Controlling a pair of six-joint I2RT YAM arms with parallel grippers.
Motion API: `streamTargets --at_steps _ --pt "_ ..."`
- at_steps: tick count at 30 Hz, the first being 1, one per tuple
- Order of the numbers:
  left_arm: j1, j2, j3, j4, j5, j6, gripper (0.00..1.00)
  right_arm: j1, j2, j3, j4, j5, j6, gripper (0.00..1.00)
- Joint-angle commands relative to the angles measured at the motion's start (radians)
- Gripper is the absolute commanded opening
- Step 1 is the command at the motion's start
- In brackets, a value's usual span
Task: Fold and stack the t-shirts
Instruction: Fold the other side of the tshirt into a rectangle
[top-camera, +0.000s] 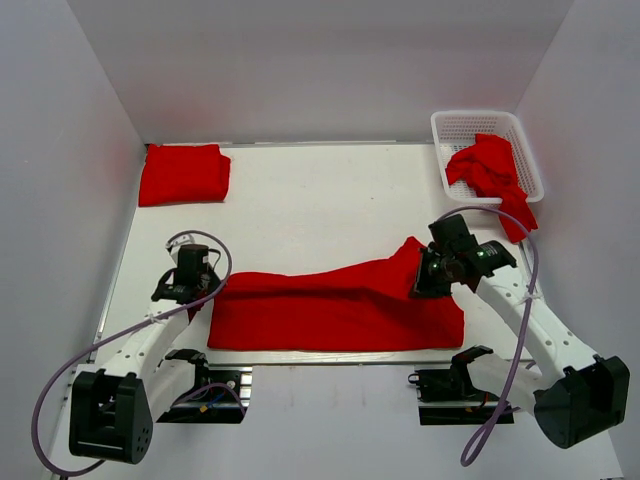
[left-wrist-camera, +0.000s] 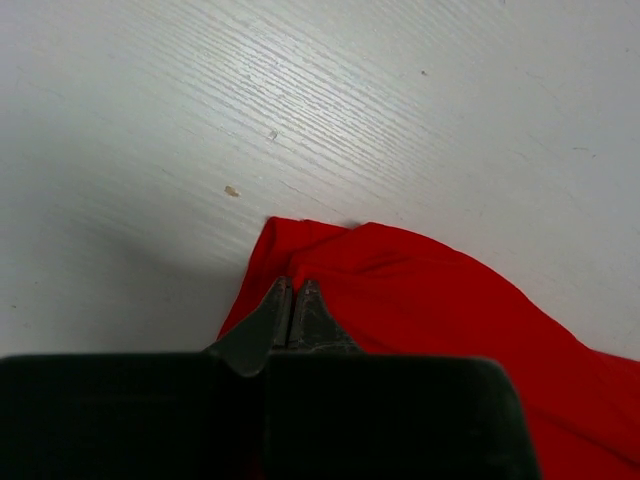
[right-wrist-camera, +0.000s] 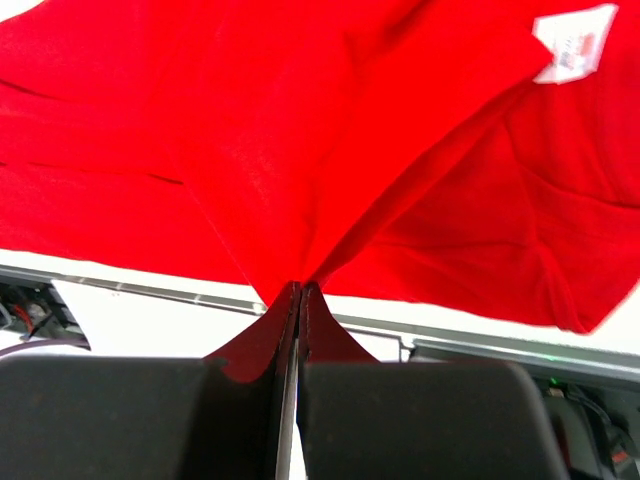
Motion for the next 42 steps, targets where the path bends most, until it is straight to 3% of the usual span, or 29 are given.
streamTargets --at_steps 1,9,14,29,31,32,34,35,36,37,38,40,42 --pt "-0.002 -0.029 0.057 -0.033 -0.038 -0.016 0.00 0.004 -0.023 0.058 -0.067 0.043 -0.015 0.00" --pt "-0.002 -0.038 0.125 -0.024 0.002 -0.006 0.00 0.004 0.009 0.116 -0.087 0.060 -0.049 0.00" --pt "-0.002 -0.083 0.073 -0.034 -0.019 -0.025 0.00 0.001 0.001 0.123 -0.099 0.065 -0.058 0.00" --pt "-0.002 -0.046 0.034 -0.188 -0.090 -0.147 0.01 0.007 -0.030 -0.095 -0.025 -0.104 -0.042 0.00" --pt "-0.002 -0.015 0.034 -0.217 -0.090 -0.169 0.15 0.010 -0.030 -0.106 -0.021 -0.119 -0.058 0.00" --pt "-0.002 0.015 0.043 -0.228 -0.079 -0.170 0.32 0.007 -0.022 -0.127 -0.019 -0.125 -0.059 0.00" --pt "-0.002 0.037 0.056 -0.275 -0.079 -0.205 0.44 0.010 -0.016 -0.158 -0.010 -0.148 -0.070 0.00" --pt "-0.002 0.037 0.066 -0.287 -0.088 -0.205 0.68 0.012 -0.016 -0.169 0.001 -0.151 -0.072 0.00" --pt "-0.002 0.037 0.083 -0.306 -0.108 -0.238 0.79 0.015 -0.013 -0.201 0.005 -0.157 -0.073 0.00" --pt "-0.002 0.037 0.109 -0.332 -0.119 -0.239 1.00 0.018 -0.016 -0.216 0.005 -0.156 -0.073 0.04" --pt "-0.002 0.037 0.123 -0.346 -0.119 -0.239 1.00 0.018 -0.017 -0.216 0.004 -0.156 -0.073 0.07" --pt "-0.002 0.016 0.158 -0.355 -0.131 -0.248 1.00 0.019 -0.022 -0.220 -0.004 -0.144 -0.075 0.25" --pt "-0.002 -0.001 0.181 -0.355 -0.140 -0.248 1.00 0.024 -0.026 -0.210 -0.021 -0.144 -0.097 0.35"
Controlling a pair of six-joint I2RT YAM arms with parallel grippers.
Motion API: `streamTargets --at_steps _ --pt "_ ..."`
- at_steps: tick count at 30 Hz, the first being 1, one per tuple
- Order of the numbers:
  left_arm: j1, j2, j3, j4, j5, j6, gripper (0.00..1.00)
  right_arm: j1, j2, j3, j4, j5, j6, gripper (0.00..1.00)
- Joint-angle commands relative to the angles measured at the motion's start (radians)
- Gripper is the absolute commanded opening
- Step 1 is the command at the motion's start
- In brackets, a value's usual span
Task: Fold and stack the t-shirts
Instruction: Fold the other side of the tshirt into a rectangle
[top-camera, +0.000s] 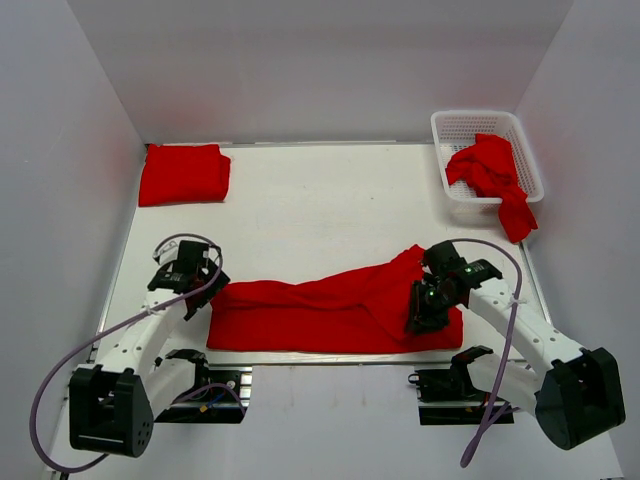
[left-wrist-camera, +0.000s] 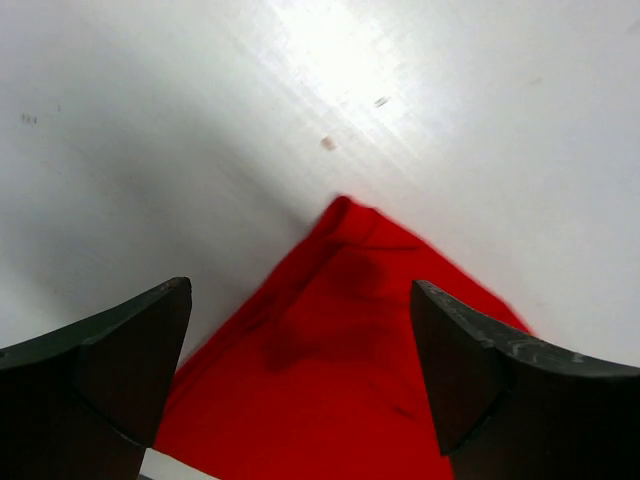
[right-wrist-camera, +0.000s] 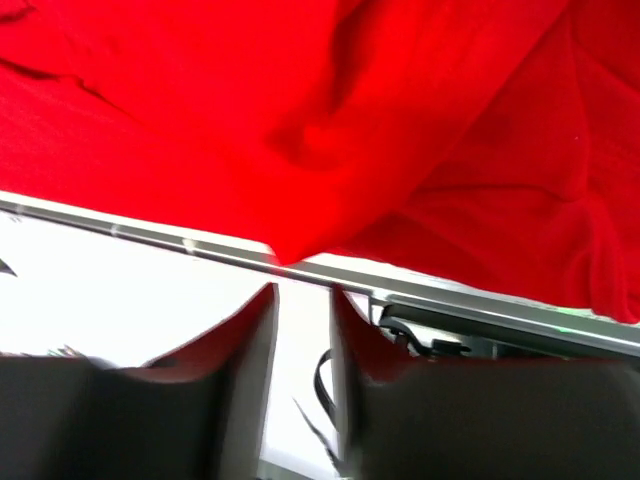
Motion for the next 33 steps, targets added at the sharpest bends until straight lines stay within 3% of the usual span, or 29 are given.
streamTargets --at_steps 1,2,3,6,9,12,17,22,29,33 --pt "-0.002 -0.050 0.093 -0.025 -0.042 -0.013 1.00 0.012 -0.014 0.018 -0.013 -0.017 -0.039 0.51" --pt "-0.002 -0.050 0.120 -0.025 -0.042 -0.013 1.00 0.010 -0.007 0.024 -0.034 -0.017 -0.051 0.85" --pt "-0.002 -0.050 0.120 -0.025 -0.042 -0.013 1.00 0.014 -0.004 0.023 -0.042 -0.017 -0.050 0.91" --pt "-0.002 -0.020 0.176 -0.014 -0.042 0.016 1.00 0.009 0.003 0.070 -0.065 0.031 -0.054 0.91" --pt "-0.002 0.016 0.231 0.050 0.006 0.093 1.00 0.006 -0.001 0.174 -0.064 0.202 -0.033 0.91" --pt "-0.011 0.094 0.269 0.133 0.142 0.176 1.00 0.003 0.017 0.230 -0.050 0.351 0.035 0.91" --pt "-0.088 0.240 0.332 0.207 0.244 0.255 1.00 -0.002 0.150 0.219 -0.035 0.390 0.091 0.91" --pt "-0.239 0.367 0.409 0.207 0.231 0.283 1.00 -0.008 0.114 0.139 0.092 0.408 0.150 0.91" --pt "-0.401 0.471 0.334 0.218 0.273 0.263 1.00 -0.020 0.126 0.072 0.224 0.342 0.173 0.91" --pt "-0.433 0.484 0.272 0.218 0.273 0.233 1.00 -0.023 0.158 0.057 0.278 0.287 0.147 0.91"
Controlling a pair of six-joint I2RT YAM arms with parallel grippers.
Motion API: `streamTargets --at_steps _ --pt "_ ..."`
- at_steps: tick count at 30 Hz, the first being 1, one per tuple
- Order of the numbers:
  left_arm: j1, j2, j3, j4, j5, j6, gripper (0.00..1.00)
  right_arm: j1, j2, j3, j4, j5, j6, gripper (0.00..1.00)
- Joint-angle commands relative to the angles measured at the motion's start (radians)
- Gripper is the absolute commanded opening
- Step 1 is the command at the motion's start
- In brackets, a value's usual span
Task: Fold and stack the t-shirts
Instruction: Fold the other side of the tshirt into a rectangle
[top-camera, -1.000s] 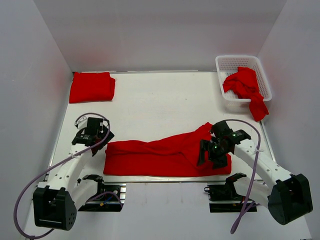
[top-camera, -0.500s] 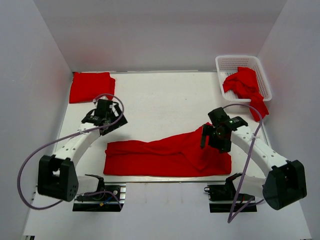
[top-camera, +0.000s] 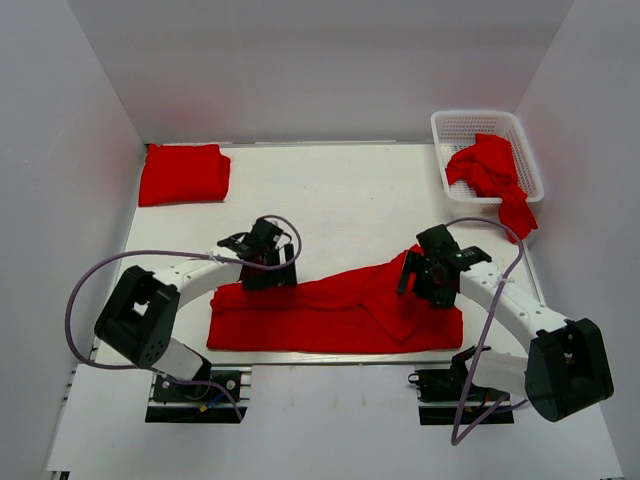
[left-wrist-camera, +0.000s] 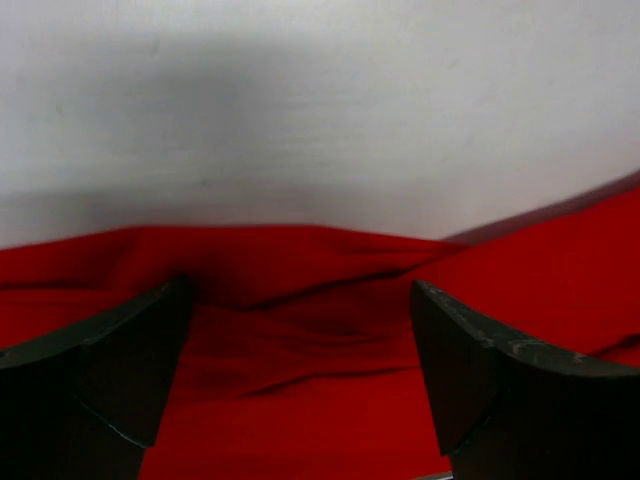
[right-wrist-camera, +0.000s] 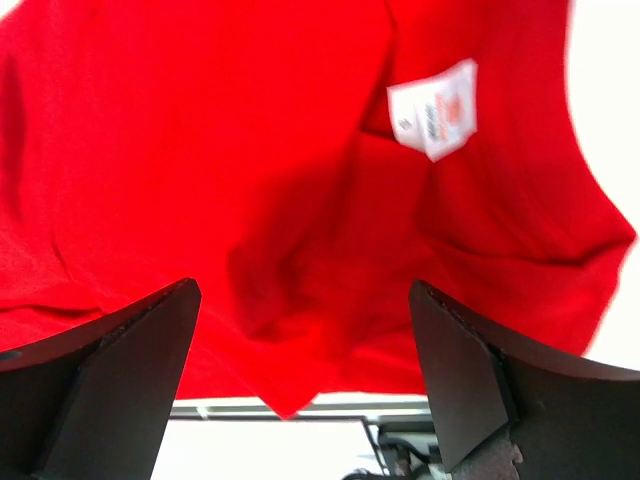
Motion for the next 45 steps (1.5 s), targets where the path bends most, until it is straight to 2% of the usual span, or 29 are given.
streamTargets --at_steps 1,10,15,23,30,39,42,45 --pt "-0.021 -0.024 -0.030 -0.005 0.000 -0.043 1.00 -0.005 0.032 -0.012 0.091 -0.026 0.001 0.91" --pt "-0.031 0.002 -0.182 0.044 0.011 -0.151 1.00 -0.005 0.080 -0.073 0.203 0.037 0.045 0.91" --pt "-0.031 0.060 -0.211 0.056 -0.054 -0.220 1.00 -0.008 0.094 -0.134 0.275 0.052 0.106 0.91" --pt "-0.007 0.279 -0.030 -0.053 -0.264 -0.320 1.00 -0.006 0.157 -0.158 0.404 0.103 0.201 0.91" --pt "0.022 0.430 0.137 -0.085 -0.307 -0.320 1.00 -0.005 0.201 -0.184 0.603 0.123 0.268 0.91" --pt "0.110 0.571 0.454 -0.120 -0.397 -0.228 1.00 -0.008 0.417 0.029 0.676 0.153 0.197 0.91" --pt "0.110 0.571 0.517 -0.120 -0.397 -0.200 1.00 -0.008 0.437 0.095 0.654 0.159 0.182 0.91" --pt "0.119 0.521 0.517 -0.120 -0.397 -0.166 1.00 -0.008 0.430 0.146 0.619 0.184 0.146 0.91"
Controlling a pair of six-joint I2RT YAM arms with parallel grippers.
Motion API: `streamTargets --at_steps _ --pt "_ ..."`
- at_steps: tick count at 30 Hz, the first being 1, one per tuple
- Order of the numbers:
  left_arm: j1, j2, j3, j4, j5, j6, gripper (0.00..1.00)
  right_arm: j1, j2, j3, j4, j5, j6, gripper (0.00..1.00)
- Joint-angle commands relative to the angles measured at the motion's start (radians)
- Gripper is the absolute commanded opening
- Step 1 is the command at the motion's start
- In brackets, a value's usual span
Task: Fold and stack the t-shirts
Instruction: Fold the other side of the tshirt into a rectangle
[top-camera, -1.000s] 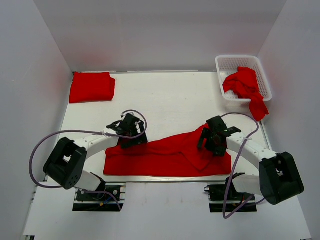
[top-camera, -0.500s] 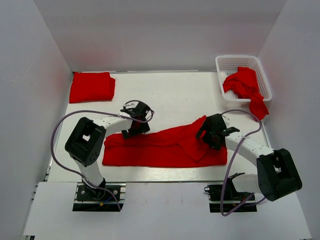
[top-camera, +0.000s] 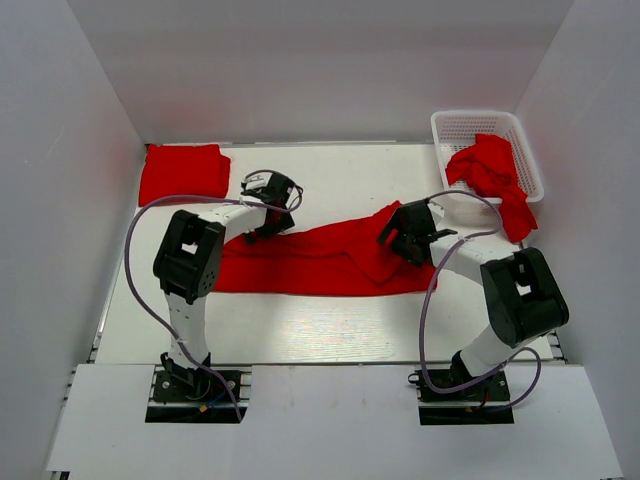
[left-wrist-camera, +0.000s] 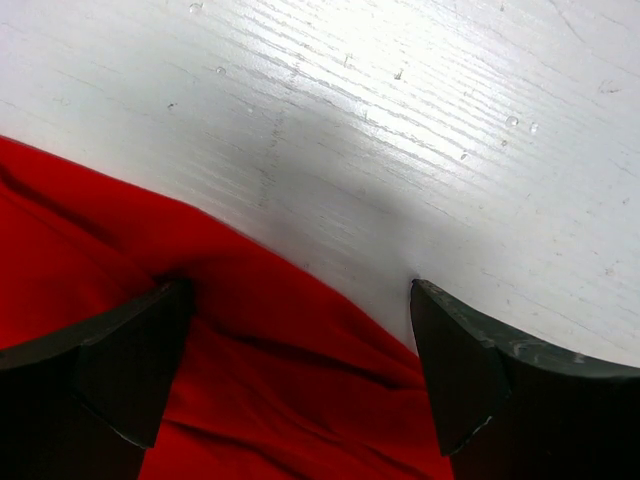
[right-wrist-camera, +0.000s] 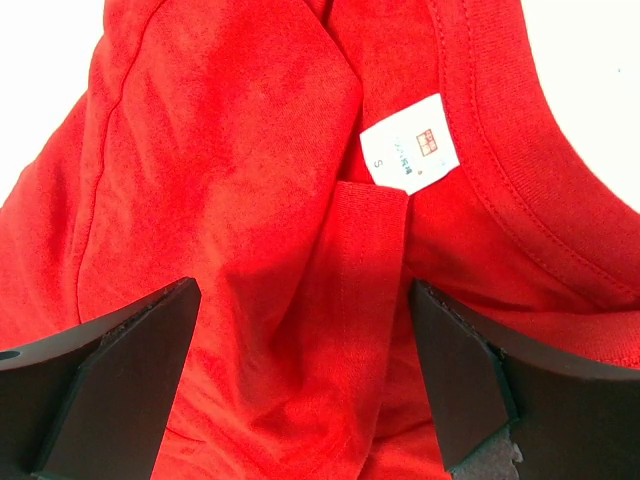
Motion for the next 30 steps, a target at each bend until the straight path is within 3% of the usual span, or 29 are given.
streamTargets --at_steps 1,6,14,20,30 --pt "0.009 -0.016 -0.002 -0.034 0.016 0.042 1.00 -0.002 0.006 0.055 -0.052 0.042 -0.041 0.91" --pt "0.009 -0.110 0.021 -0.057 -0.018 0.102 1.00 -0.005 -0.005 0.161 -0.182 0.048 -0.088 0.91" --pt "0.009 -0.265 0.105 -0.142 -0.027 0.176 1.00 -0.012 -0.078 0.146 -0.265 0.057 -0.110 0.91" --pt "0.009 -0.479 -0.082 -0.164 -0.007 0.171 1.00 -0.025 -0.124 0.068 -0.255 0.008 -0.165 0.91" --pt "0.009 -0.657 -0.359 -0.198 0.115 0.141 1.00 -0.046 -0.063 0.042 -0.177 -0.072 -0.186 0.83"
